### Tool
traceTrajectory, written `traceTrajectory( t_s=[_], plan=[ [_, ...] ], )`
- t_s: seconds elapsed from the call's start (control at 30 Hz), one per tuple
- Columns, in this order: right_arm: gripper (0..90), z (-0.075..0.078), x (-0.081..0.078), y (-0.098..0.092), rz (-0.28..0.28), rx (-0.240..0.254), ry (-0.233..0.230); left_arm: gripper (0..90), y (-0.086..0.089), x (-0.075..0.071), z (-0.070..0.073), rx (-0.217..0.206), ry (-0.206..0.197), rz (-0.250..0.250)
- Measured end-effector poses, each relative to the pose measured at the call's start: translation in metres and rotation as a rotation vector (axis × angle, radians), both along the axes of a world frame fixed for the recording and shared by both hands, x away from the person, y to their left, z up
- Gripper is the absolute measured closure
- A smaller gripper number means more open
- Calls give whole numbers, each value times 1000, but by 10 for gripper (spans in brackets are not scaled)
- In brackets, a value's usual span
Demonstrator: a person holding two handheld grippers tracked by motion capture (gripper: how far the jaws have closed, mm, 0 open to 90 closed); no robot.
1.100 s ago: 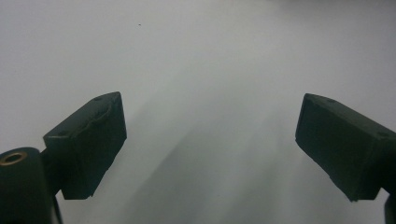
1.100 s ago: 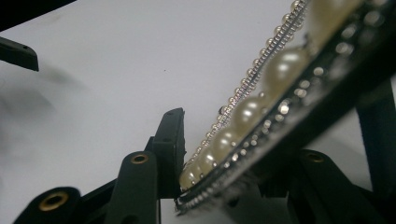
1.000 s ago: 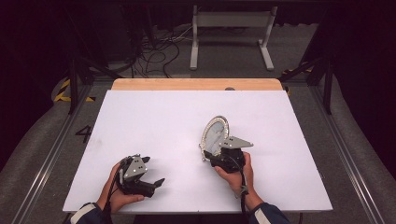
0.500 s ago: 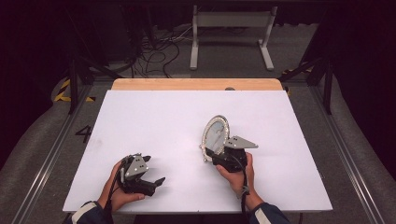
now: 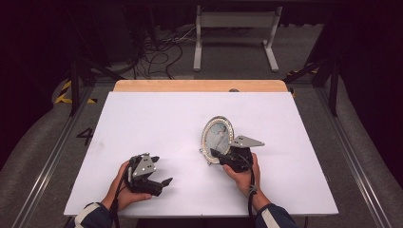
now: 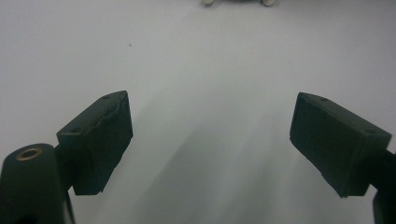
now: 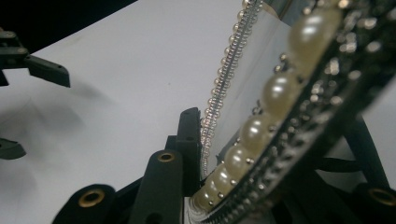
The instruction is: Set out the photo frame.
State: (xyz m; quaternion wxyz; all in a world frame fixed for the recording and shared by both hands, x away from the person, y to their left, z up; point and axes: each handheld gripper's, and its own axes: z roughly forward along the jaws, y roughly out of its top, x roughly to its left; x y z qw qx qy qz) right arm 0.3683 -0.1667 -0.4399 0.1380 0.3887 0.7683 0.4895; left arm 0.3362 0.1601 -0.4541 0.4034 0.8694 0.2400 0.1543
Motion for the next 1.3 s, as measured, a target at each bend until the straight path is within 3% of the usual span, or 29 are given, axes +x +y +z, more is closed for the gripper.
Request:
traceTrajectory(
  t_s=[0.2, 0.47, 0.63, 0.8, 0.97, 1.03, 1.17, 1.3],
  plan=[
    [796, 1, 7, -5, 54, 19, 41, 125, -12, 18, 4, -15, 1, -2],
    [810, 4, 14, -10, 125, 24, 89, 141, -38, 43, 11, -52, 15, -48],
    [730, 5, 11, -10, 103, 12, 67, 186, -57, 57, 11, -63, 8, -75],
    [645, 9, 2, -10, 76, -27, 23, 182, -69, 72, 10, -108, 27, -62],
    [579, 10, -9, -13, 52, -57, -8, 174, -77, 83, 10, -159, 50, -82],
    [579, 10, -15, -15, 43, -53, -7, 180, -80, 86, 10, -172, 45, -75],
    [598, 14, -28, -21, 22, -53, -49, 226, -85, 90, 10, -192, 8, -65],
    [641, 19, -37, -27, -12, -22, -89, 258, -89, 95, 9, -216, 40, -81]
  ],
)
